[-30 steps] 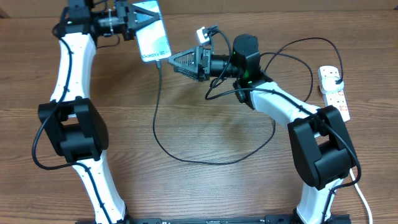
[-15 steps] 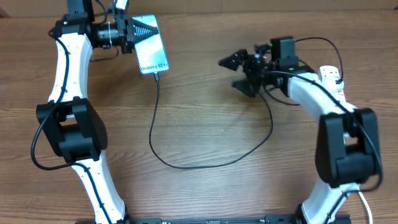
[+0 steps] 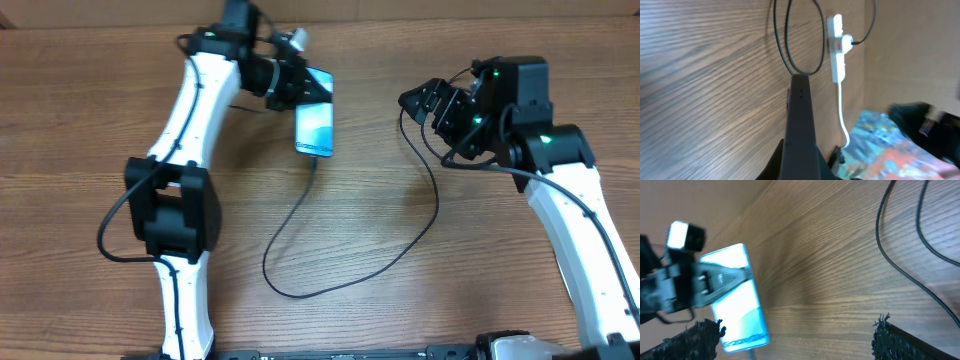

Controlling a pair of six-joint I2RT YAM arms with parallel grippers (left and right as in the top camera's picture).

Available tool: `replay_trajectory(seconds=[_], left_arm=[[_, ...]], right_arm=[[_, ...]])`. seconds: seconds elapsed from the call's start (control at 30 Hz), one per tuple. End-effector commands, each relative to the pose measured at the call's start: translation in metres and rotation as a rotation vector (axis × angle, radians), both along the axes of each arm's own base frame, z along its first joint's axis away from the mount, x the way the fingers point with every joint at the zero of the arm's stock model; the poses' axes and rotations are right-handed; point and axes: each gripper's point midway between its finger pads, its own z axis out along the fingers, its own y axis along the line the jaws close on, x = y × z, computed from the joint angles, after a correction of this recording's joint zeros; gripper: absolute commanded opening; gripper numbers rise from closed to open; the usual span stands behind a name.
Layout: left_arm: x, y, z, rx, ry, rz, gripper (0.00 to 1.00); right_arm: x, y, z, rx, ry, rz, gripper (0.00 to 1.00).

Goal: Plug charger to phone and switch on socket
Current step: 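Lower the plugged phone onto the table with the left gripper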

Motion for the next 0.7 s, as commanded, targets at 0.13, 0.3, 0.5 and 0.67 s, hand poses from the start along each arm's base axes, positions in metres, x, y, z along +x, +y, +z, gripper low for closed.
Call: replay_trajectory(seconds=[0.13, 0.3, 0.5, 0.67], left_arm=[[-0.002, -0.023, -0.034, 0.046, 0.069, 0.059, 0.04], [-0.015, -0.023, -0.074, 0.036, 0.136, 0.067, 0.05], [-0.019, -0.020, -0.111, 0.034, 0.198, 0.137, 0.04], [-0.027, -0.013, -0.141, 0.064, 0.265, 0.212, 0.04]], right_arm=[[-0.021, -0.008, 0.021, -0.036, -0.035, -0.003, 1.00], [-0.026, -0.009, 0.016, -0.046, -0.008, 0.003, 1.00], [-0.028, -0.009, 0.014, -0.048, 0.005, 0.004, 1.00], [-0.028, -0.010, 0.013, -0.053, 0.006, -0.001, 1.00]])
